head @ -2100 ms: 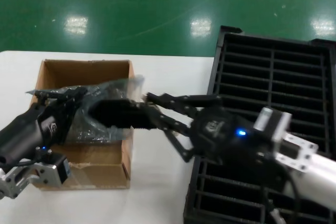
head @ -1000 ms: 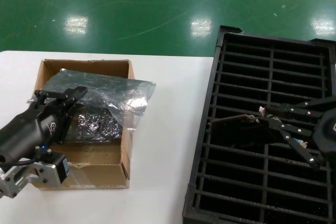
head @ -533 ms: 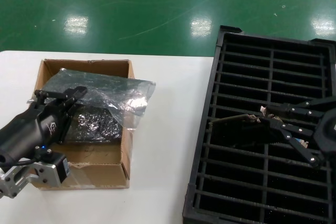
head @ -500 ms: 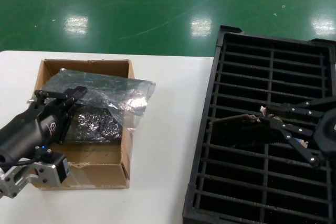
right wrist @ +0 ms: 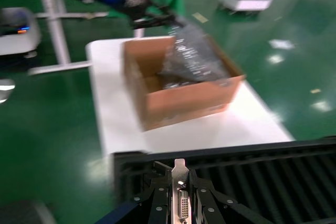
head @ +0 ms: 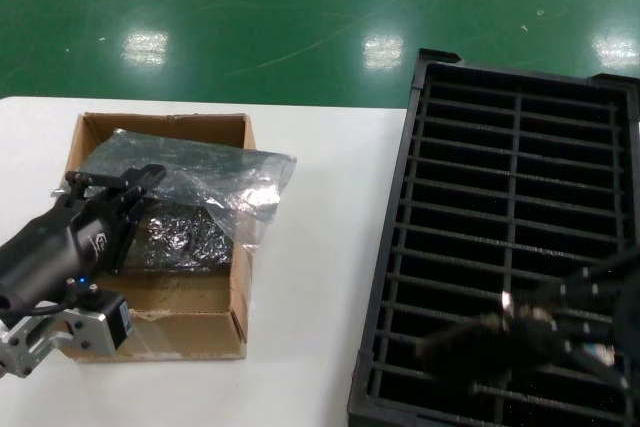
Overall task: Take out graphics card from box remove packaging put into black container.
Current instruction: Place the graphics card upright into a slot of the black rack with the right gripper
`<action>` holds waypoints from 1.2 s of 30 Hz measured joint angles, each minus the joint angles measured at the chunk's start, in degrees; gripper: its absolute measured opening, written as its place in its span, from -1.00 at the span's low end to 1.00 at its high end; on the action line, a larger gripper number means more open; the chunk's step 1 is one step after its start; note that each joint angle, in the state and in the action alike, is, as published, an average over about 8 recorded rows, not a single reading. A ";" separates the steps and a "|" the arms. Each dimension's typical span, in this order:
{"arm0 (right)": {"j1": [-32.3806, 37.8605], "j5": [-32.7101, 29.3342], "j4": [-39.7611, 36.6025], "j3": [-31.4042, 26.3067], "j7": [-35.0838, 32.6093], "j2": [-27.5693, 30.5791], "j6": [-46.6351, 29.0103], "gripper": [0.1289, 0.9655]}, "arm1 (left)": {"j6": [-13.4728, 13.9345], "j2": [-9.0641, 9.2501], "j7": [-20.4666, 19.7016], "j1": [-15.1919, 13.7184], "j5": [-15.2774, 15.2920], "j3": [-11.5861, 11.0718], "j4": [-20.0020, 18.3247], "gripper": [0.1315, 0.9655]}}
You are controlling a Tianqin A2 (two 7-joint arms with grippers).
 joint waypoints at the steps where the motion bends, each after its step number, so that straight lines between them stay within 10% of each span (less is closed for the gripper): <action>1: 1.13 0.63 0.01 -0.50 0.21 0.19 -1.87 -0.86 | 0.00 0.00 0.00 0.00 0.00 0.00 0.00 -0.98; 36: 20.83 -2.71 0.03 -13.05 14.78 -11.61 -21.74 -0.86 | 0.00 0.00 0.00 0.00 0.00 0.00 0.00 -0.98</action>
